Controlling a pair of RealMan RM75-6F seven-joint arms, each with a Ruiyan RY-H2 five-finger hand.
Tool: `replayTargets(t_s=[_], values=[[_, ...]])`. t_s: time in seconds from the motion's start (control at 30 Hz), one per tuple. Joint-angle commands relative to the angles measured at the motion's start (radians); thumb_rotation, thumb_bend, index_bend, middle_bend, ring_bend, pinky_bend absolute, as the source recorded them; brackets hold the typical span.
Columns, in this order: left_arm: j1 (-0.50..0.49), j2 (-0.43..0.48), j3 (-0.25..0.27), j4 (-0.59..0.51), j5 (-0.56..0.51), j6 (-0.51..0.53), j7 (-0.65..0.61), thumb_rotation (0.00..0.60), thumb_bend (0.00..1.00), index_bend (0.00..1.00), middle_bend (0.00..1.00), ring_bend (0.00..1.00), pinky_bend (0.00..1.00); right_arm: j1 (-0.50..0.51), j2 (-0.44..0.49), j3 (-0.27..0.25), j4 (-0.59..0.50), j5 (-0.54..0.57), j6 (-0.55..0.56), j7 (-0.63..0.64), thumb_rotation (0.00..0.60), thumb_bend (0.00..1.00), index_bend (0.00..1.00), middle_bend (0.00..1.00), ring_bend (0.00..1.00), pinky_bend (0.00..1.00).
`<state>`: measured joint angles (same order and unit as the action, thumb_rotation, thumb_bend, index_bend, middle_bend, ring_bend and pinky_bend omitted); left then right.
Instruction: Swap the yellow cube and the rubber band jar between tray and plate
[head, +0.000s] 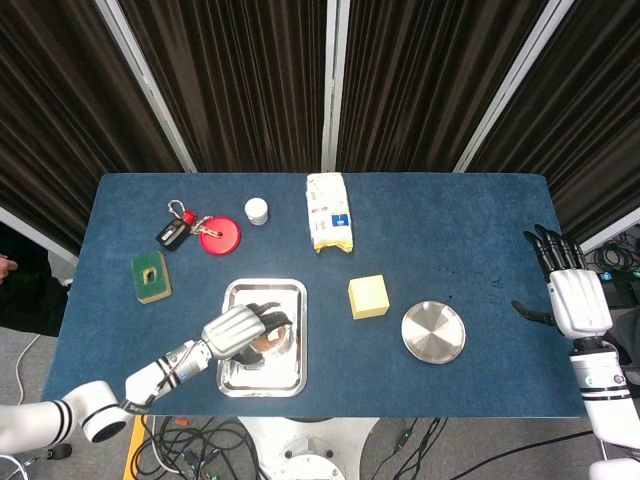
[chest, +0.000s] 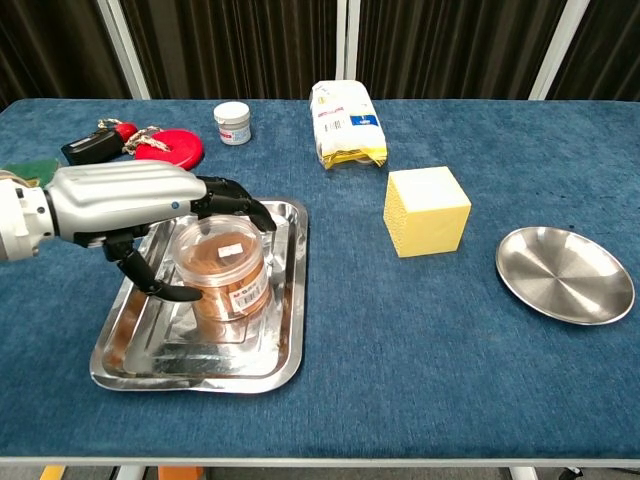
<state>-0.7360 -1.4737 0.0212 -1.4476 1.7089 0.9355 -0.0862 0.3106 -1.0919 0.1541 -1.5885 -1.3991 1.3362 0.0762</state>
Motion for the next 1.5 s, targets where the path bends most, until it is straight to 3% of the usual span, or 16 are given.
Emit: replayTargets(t_s=[0.03, 0.37, 0.67, 0.9, 1.5], values=[[-0.005, -0.006, 0.003, 0.005, 0.004, 0.007, -0.002, 0.600, 0.24, 0.22, 0.22, 0.15, 0.41, -0.003, -0.002, 0.000, 0.005, 0.000, 0.000, 0.006, 0.600, 0.07, 0.00, 0.00, 0.00, 0.00], [-0.018, -0.012, 0.004, 0.008, 0.005, 0.036, -0.008, 0.600, 0.25, 0.30, 0.29, 0.23, 0.50, -0.012, 0.000, 0.005, 0.014, -0.001, 0.007, 0.019, 0.600, 0.08, 0.00, 0.00, 0.00, 0.00], [-0.044, -0.020, -0.002, -0.030, 0.025, 0.057, -0.015, 0.600, 0.25, 0.30, 0.30, 0.24, 0.50, -0.021, 0.013, 0.018, 0.010, 0.008, 0.019, 0.037, 0.600, 0.08, 0.00, 0.00, 0.00, 0.00], [-0.102, -0.075, -0.024, -0.033, 0.057, 0.046, -0.017, 0.600, 0.25, 0.31, 0.31, 0.24, 0.50, -0.027, 0.020, 0.027, 0.020, 0.015, 0.018, 0.080, 0.600, 0.10, 0.00, 0.00, 0.00, 0.00], [-0.181, -0.284, -0.018, 0.169, 0.123, 0.115, -0.096, 0.600, 0.25, 0.33, 0.32, 0.26, 0.51, -0.030, 0.053, 0.050, 0.028, 0.035, 0.004, 0.146, 0.600, 0.09, 0.00, 0.00, 0.00, 0.00]])
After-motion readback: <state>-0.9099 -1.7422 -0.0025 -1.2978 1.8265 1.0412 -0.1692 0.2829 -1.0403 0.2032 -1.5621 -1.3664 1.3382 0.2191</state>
